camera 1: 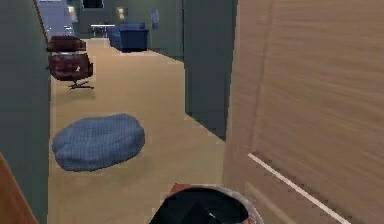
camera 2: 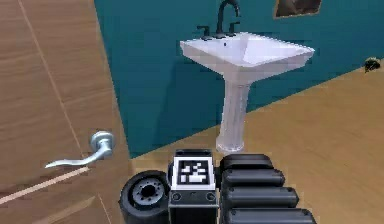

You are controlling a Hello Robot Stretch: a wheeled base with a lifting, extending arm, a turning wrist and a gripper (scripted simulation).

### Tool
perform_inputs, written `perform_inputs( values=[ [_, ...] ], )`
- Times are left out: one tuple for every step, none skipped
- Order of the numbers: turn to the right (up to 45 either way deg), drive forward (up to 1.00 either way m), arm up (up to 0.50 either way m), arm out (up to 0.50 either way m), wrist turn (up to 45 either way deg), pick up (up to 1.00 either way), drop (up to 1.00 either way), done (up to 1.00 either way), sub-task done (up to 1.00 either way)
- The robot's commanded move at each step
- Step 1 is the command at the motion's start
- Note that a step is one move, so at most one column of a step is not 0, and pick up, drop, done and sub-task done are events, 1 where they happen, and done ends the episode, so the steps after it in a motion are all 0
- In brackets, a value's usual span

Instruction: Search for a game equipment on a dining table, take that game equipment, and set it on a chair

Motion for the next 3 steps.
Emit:
perform_inputs(
  values=[
    [0.0, 0.6, 0.0, 0.0, 0.0, 0.0, 0.0, 0.0, 0.0],
    [-30.0, 0.0, 0.0, 0.0, 0.0, 0.0, 0.0, 0.0, 0.0],
    [0.0, 0.3, 0.0, 0.0, 0.0, 0.0, 0.0, 0.0, 0.0]
  ],
)
